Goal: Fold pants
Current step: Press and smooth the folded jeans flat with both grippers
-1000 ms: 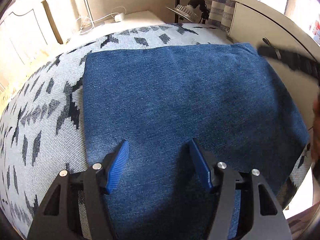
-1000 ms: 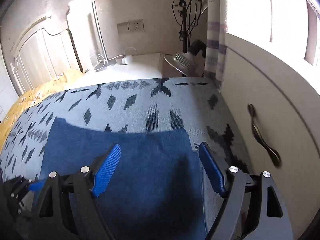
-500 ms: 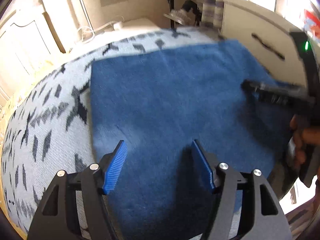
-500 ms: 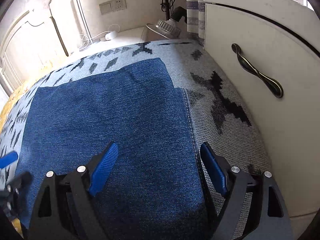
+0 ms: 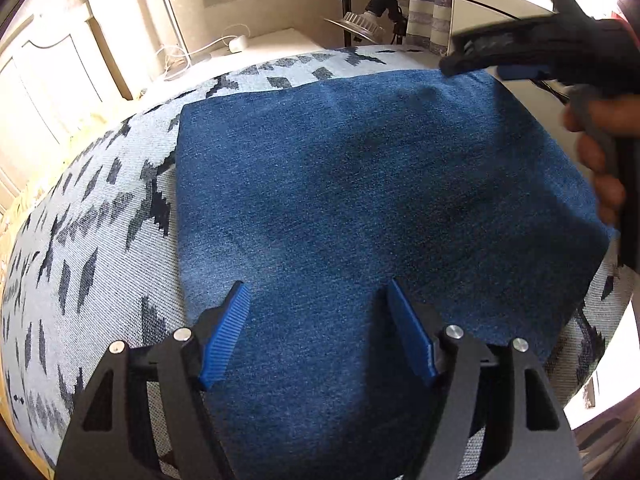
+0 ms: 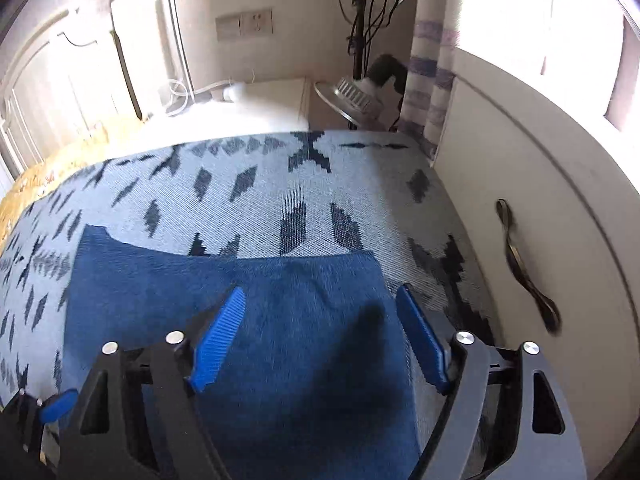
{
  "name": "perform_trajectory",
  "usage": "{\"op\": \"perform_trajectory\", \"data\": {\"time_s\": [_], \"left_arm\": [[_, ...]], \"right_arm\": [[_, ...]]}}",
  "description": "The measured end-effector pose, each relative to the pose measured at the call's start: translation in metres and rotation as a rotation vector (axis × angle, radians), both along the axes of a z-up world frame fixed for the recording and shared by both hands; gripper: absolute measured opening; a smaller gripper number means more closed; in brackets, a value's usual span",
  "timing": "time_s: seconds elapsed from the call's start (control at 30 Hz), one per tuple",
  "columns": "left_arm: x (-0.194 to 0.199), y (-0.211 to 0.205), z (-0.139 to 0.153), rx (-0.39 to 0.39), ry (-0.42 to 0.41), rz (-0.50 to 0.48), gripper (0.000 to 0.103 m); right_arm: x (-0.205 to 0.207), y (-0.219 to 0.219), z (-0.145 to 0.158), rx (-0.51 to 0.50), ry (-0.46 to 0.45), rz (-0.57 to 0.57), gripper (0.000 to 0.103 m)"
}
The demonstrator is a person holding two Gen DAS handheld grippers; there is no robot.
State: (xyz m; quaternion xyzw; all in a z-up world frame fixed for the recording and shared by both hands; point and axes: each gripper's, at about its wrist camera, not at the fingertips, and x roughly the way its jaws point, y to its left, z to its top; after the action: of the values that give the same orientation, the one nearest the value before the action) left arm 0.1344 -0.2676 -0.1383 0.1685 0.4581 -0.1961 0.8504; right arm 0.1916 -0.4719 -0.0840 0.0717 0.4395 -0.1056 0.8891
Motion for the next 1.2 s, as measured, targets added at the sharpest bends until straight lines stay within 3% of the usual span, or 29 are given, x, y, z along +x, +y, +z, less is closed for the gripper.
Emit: {"op": "perform_trajectory", "data": {"time_s": [0.1,0.17,0.27,0.37,0.4,0.5,0.57,0.67,0.8,0.83,0.9,0.97,1.03,1.13,1.2], "left_arm": [[0.000,0.000,-0.001,-0.002,0.001,0.000,0.073],[0.001,0.000,-0.001,-0.003,0.000,0.002,0.074],[0.002,0.000,-0.001,0.003,0.001,0.005,0.076],[-0.001,-0.004,0.015,0.015,-0.026,0.001,0.076],[-0.003,-0.008,0.023,0.001,-0.047,-0.018,0.076],[0.013,-0.023,0.050,-0.082,-0.074,-0.080,0.075],[0.035,-0.043,0.061,-0.138,-0.083,-0.143,0.059],[0.057,-0.078,0.063,-0.200,-0.039,-0.274,0.044],[0.075,-0.151,0.036,-0.149,0.046,-0.451,0.037],[0.082,-0.166,0.026,-0.125,0.065,-0.458,0.037],[0.092,-0.184,0.020,-0.099,0.022,-0.431,0.039],[0.109,-0.191,0.019,-0.133,0.073,-0.382,0.040],[0.117,-0.195,0.024,-0.135,0.051,-0.345,0.041],[0.107,-0.181,0.040,-0.119,-0.025,-0.294,0.039],[0.086,-0.158,0.051,-0.148,-0.056,-0.282,0.045]], "right_arm": [[0.019,-0.011,-0.025,-0.001,0.074,-0.010,0.069],[0.020,-0.022,-0.037,0.074,0.068,-0.022,0.073],[0.018,-0.025,-0.041,0.091,0.048,-0.026,0.074],[0.007,-0.023,-0.027,0.087,0.009,-0.044,0.073],[-0.019,-0.019,-0.006,0.093,-0.066,-0.063,0.074],[-0.068,-0.016,0.009,0.071,-0.136,-0.149,0.076],[-0.097,-0.019,0.002,0.089,-0.127,-0.227,0.077],[-0.119,-0.016,-0.017,0.077,-0.075,-0.246,0.077],[-0.133,-0.010,-0.040,0.102,-0.034,-0.242,0.071],[-0.136,-0.010,-0.044,0.110,-0.040,-0.248,0.071],[-0.139,-0.007,-0.046,0.095,-0.043,-0.244,0.071],[-0.141,-0.004,-0.047,0.085,-0.046,-0.237,0.071],[-0.142,-0.005,-0.048,0.090,-0.047,-0.229,0.071],[-0.143,-0.007,-0.048,0.092,-0.049,-0.224,0.071],[-0.142,-0.008,-0.049,0.097,-0.050,-0.221,0.072]]}}
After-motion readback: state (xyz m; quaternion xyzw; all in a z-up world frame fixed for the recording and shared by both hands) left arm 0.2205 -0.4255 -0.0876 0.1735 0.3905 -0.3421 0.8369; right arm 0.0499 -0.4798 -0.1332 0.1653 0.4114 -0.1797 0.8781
